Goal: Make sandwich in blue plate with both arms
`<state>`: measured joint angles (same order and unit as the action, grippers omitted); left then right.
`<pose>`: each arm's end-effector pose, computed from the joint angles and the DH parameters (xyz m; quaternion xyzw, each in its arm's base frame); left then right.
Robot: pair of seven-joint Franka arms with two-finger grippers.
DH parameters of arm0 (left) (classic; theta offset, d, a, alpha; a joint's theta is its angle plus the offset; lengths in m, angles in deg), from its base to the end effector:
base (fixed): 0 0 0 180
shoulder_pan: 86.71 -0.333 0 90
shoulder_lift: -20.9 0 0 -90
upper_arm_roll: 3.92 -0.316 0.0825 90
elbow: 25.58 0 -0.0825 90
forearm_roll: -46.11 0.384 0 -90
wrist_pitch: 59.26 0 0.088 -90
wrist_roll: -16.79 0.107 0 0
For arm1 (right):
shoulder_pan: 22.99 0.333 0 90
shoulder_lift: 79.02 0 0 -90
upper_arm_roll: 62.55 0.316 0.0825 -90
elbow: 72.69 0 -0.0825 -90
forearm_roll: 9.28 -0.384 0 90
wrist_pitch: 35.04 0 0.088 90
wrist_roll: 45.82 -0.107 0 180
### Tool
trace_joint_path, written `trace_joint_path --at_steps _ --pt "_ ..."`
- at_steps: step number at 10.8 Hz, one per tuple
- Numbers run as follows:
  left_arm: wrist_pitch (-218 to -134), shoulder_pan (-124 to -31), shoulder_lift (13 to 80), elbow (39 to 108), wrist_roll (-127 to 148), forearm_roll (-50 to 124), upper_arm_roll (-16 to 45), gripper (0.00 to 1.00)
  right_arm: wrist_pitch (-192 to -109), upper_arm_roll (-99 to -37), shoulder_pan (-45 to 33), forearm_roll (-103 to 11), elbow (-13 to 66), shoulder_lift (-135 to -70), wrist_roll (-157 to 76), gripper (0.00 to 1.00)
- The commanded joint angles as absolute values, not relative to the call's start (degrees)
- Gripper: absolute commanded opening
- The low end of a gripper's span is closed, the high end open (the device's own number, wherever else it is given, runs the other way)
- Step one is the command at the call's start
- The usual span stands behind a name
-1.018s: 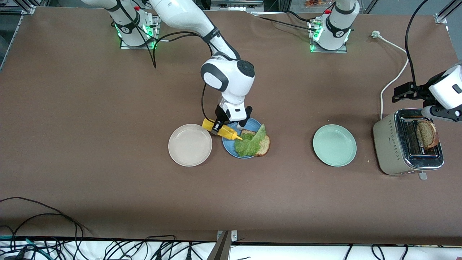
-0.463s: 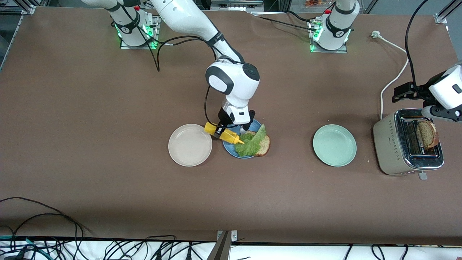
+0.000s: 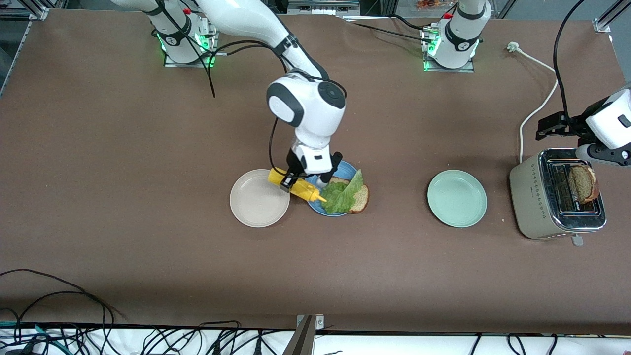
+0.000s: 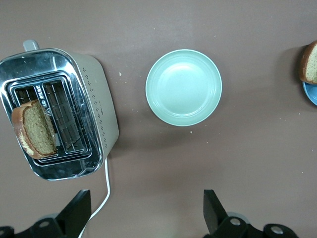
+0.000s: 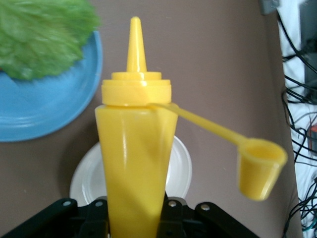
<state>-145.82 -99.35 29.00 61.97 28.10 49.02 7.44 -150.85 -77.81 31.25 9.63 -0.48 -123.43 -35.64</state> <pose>0.5854 0.0262 0.5605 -0.9930 0.0877 0.0786 0.0029 0.5612 0.4962 0.3145 0.8333 0.4986 0.0633 0.2301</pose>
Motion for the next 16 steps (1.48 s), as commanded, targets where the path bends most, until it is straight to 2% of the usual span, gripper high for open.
trace_joint_path --at_steps 1,4,7,10,15,16 --pt "-144.69 -99.28 29.16 61.26 28.13 48.84 6.98 1.00 -149.29 -77.14 24.76 0.16 2.62 -115.43 -25.90 0.00" --pt "-145.75 -100.59 32.58 61.17 28.83 52.86 5.84 1.00 -149.12 -77.14 16.24 -11.18 6.75 -108.57 -12.11 0.00" --pt "-149.51 -106.29 38.55 59.15 28.92 52.71 5.92 1.00 -147.20 -77.14 7.28 -22.86 12.20 -102.42 4.39 0.00" --pt "-157.23 -109.72 42.16 58.80 34.24 53.41 5.84 1.00 -140.35 -77.14 -1.78 -30.62 13.09 -99.95 20.66 0.00" --pt "-158.40 -115.44 47.26 58.62 37.27 52.36 5.92 0.97 -132.70 -77.22 -17.42 -49.40 22.56 -97.56 49.75 0.00" --pt "-158.49 -115.80 47.70 58.62 37.01 52.36 5.92 0.90 -130.25 -77.22 -20.58 -53.89 24.85 -97.74 54.94 0.00"
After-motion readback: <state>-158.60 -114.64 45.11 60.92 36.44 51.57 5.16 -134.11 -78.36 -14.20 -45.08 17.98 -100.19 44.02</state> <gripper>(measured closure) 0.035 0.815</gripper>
